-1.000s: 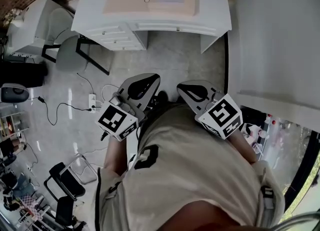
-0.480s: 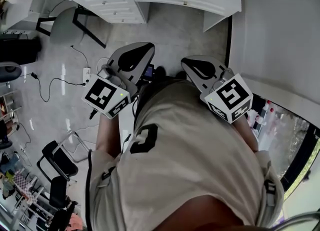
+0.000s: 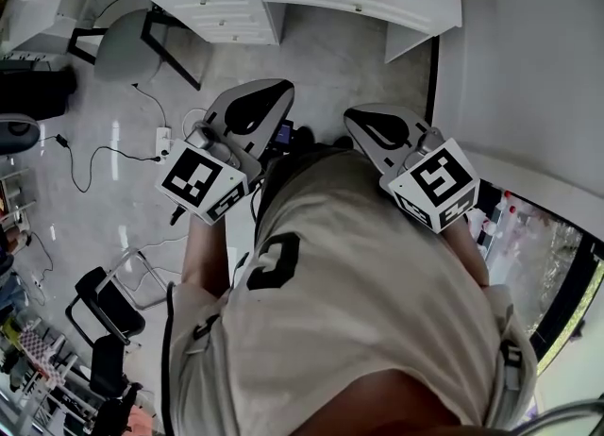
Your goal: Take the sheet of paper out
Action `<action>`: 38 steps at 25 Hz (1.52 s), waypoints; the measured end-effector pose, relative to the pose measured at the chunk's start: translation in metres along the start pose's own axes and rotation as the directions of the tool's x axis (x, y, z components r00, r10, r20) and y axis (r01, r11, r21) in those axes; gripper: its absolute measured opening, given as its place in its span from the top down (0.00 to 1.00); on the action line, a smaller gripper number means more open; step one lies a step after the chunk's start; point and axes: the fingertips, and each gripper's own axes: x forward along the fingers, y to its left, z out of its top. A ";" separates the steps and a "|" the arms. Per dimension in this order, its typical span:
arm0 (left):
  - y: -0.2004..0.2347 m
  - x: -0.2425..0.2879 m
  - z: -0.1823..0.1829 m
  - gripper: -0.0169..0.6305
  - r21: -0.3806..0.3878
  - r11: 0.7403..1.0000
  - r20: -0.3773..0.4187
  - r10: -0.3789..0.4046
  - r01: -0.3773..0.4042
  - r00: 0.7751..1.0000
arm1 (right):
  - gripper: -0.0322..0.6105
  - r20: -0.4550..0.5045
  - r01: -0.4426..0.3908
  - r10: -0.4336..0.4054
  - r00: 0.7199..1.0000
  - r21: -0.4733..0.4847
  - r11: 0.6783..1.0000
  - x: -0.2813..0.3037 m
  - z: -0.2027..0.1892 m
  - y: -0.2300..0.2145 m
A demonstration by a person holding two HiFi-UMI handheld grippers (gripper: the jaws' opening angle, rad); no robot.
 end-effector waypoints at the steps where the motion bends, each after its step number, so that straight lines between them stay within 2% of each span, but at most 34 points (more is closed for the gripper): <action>1: 0.001 -0.002 -0.002 0.95 -0.001 1.000 -0.001 0.002 -0.002 1.000 | 0.91 -0.001 -0.004 0.004 1.000 0.000 1.000 0.003 0.000 0.001; 5: -0.005 0.001 -0.014 0.95 -0.008 1.000 -0.019 -0.003 0.003 1.000 | 0.91 -0.020 -0.025 0.026 0.999 0.004 1.000 0.012 -0.004 0.008; 12: -0.003 0.002 -0.020 0.95 0.050 0.999 -0.048 0.005 -0.002 0.999 | 0.91 -0.042 -0.070 0.070 0.997 0.002 0.998 0.034 -0.004 0.017; 17: 0.015 -0.010 -0.018 0.95 0.042 0.997 -0.045 0.065 -0.063 0.997 | 0.91 -0.055 -0.121 0.119 0.991 -0.023 0.992 0.052 0.004 0.020; 23: 0.039 -0.022 -0.018 0.95 -0.029 0.988 -0.034 0.151 -0.152 0.988 | 0.91 -0.080 -0.197 0.192 0.978 -0.072 0.978 0.074 0.017 0.020; 28: 0.055 -0.004 -0.023 0.95 -0.071 0.975 -0.069 0.206 -0.211 0.976 | 0.91 -0.078 -0.231 0.226 0.971 -0.076 0.970 0.081 0.027 -0.008; 38: 0.082 0.079 0.001 0.95 -0.062 0.976 -0.099 0.200 -0.207 0.975 | 0.91 -0.060 -0.245 0.241 0.969 -0.058 0.968 0.080 0.046 -0.086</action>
